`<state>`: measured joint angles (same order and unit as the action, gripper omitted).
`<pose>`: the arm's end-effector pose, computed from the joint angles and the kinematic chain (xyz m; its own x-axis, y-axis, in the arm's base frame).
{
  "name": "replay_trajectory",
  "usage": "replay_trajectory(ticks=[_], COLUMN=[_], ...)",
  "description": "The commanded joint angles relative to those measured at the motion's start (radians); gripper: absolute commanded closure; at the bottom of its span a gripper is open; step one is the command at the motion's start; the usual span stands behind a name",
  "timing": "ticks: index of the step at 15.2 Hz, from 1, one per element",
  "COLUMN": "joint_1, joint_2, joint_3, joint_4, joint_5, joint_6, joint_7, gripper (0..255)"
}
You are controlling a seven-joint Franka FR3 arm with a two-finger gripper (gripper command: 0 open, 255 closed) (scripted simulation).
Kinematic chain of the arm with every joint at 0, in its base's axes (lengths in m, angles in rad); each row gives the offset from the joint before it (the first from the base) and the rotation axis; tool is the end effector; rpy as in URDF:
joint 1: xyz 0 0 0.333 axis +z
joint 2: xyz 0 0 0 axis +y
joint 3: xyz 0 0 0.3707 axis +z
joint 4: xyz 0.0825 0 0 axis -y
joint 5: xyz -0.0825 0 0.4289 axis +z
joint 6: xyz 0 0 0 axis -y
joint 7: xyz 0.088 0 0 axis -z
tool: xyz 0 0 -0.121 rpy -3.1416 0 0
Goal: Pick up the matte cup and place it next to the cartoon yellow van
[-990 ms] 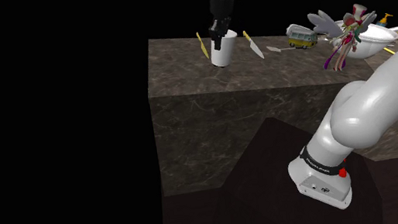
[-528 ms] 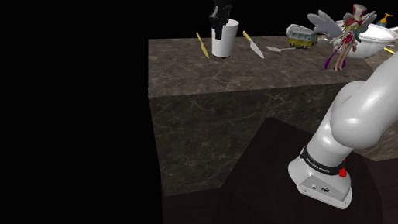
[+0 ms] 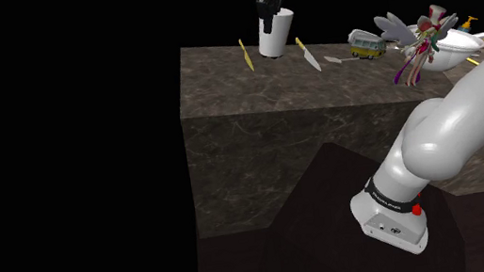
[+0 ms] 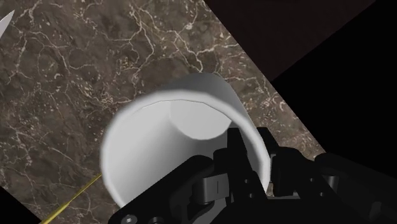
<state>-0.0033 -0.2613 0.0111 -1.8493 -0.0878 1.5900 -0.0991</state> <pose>0.5025 -0.0058 0.6672 0.9942 0.1076 -0.0071 0.1078 -0.9901 0.0903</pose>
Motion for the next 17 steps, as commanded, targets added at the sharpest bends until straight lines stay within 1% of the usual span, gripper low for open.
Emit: replay_trajectory(ticks=[1, 5, 11, 17], joint_1=[0.000, 0.000, -0.055, -0.107], joint_2=[0.008, 0.021, -0.025, -0.033], joint_3=[0.001, 0.002, -0.091, -0.189], joint_4=[0.037, 0.097, 0.050, 0.044], joint_5=[0.000, 0.000, -0.024, -0.050], joint_6=[-0.029, -0.075, -0.060, -0.046], joint_7=[-0.001, -0.005, -0.149, -0.296], gripper=[255, 255, 255, 255])
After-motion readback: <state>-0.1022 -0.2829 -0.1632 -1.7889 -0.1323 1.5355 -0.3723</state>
